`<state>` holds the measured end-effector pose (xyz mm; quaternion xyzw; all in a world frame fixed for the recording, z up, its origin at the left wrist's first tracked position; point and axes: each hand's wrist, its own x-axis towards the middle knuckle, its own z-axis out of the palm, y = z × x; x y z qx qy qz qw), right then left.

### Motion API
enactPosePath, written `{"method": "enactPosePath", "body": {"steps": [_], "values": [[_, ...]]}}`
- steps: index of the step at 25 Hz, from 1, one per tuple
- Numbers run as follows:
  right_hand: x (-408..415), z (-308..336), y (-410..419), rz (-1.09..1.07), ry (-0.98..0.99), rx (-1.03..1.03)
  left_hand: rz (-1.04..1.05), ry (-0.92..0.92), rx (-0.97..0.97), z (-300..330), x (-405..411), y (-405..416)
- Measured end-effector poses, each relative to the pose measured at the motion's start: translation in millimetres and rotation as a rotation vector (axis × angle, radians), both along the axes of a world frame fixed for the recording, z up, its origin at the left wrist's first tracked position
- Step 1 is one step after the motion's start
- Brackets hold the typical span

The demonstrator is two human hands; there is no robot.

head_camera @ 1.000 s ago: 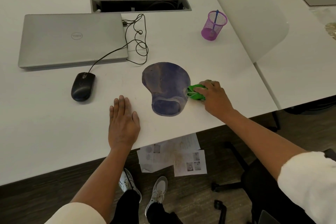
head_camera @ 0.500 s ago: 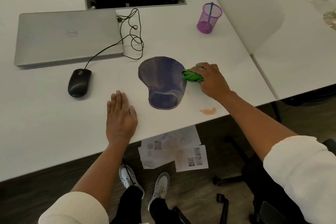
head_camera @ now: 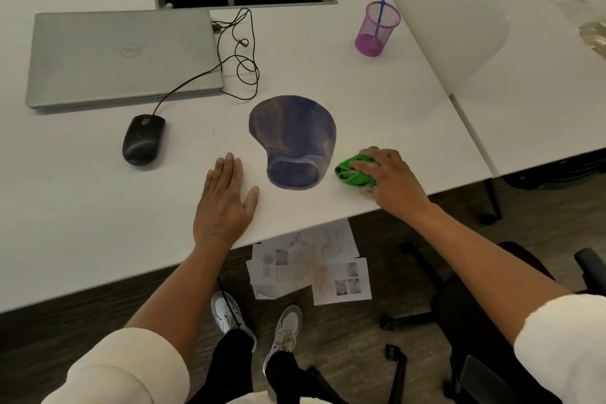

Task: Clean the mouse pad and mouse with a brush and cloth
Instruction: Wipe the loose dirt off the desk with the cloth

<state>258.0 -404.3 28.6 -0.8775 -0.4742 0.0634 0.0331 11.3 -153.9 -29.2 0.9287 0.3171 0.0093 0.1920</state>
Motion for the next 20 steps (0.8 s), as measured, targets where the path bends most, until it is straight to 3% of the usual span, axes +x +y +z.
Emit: {"method": "enactPosePath", "body": {"steps": [4,13,20], "values": [[7,3,4,-0.116,0.018,-0.029,-0.001,0.016,0.015,-1,0,0],[-31,12,-65,-0.032,0.084,-0.032,0.006,0.010,0.026,-3,-1,-1],[-23,9,-22,-0.199,0.024,-0.019,0.003,0.003,0.035,-3,-1,0]]}}
